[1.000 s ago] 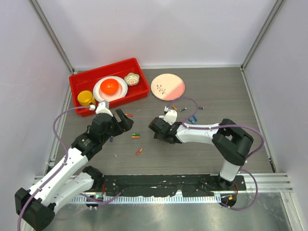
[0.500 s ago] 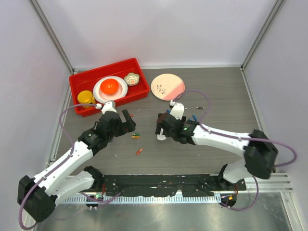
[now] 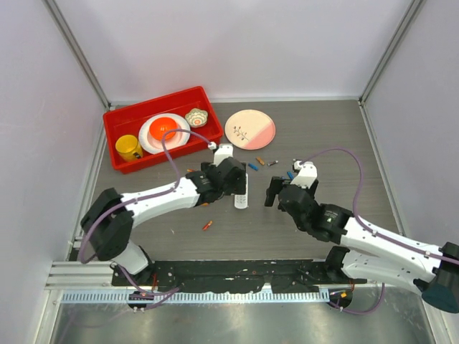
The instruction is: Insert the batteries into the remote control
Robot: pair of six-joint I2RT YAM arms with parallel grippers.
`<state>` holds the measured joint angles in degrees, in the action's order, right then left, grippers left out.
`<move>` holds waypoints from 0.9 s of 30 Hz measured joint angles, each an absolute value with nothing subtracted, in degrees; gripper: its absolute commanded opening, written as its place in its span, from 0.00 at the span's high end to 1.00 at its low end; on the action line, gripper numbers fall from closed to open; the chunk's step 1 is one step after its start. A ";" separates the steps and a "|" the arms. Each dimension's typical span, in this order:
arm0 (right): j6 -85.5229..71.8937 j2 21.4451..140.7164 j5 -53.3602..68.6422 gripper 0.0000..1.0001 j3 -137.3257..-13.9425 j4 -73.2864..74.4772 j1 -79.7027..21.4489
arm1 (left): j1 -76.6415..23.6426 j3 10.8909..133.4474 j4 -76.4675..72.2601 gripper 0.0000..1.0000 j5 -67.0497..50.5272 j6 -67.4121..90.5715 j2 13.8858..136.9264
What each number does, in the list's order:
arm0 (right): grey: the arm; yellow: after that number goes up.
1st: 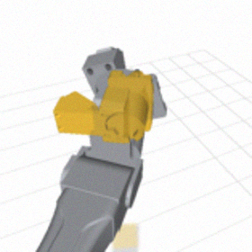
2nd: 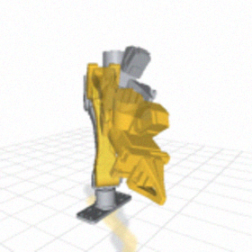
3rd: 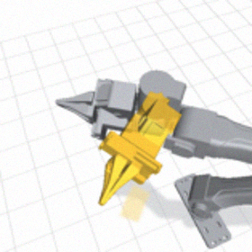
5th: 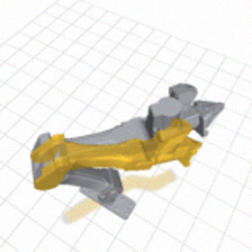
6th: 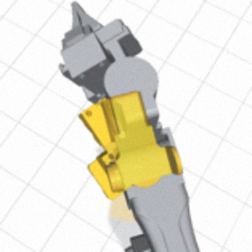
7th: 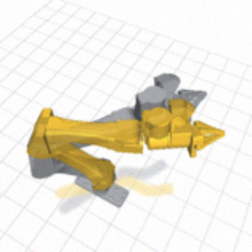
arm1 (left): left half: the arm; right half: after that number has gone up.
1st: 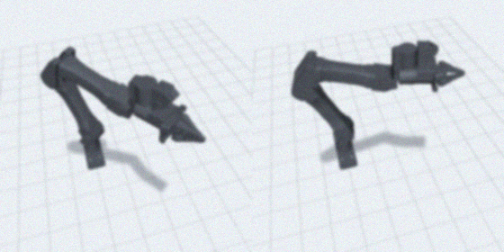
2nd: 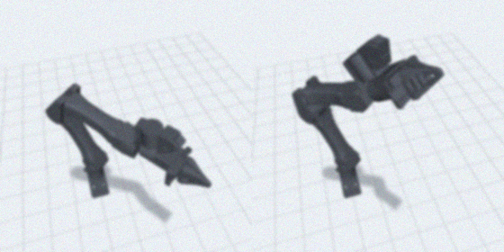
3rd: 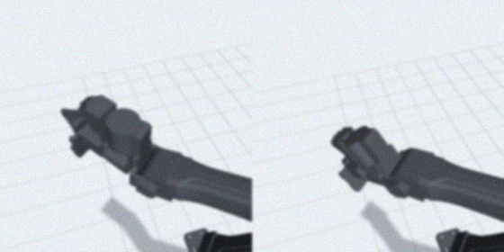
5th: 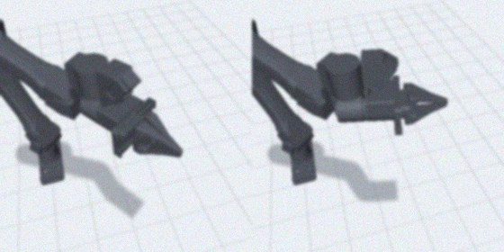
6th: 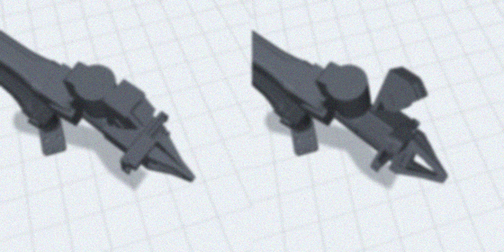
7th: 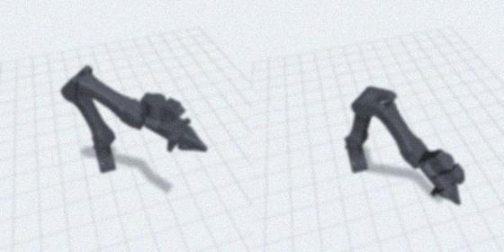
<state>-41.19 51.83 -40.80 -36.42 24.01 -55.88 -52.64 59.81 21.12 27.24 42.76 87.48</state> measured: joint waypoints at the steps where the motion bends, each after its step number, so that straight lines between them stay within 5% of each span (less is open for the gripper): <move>1: -40.40 50.87 -40.56 0.03 -36.29 23.90 -55.88 | -52.64 60.71 21.19 0.00 26.87 42.50 89.23; 11: -35.22 44.60 -36.27 0.04 -34.22 22.48 -55.88 | -52.27 76.34 22.09 0.00 21.52 38.37 107.22; 22: -34.57 42.09 -34.52 0.04 -33.45 22.68 -55.88 | -50.11 77.01 23.64 0.00 19.27 38.46 110.02; 27: -34.63 42.33 -34.37 0.04 -32.12 22.83 -55.88 | -49.10 77.25 24.23 0.09 19.16 38.46 110.39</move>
<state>-34.63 42.33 -34.37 -32.12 22.83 -55.88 -49.10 77.25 24.23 19.16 38.46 110.39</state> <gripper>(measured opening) 0.957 0.957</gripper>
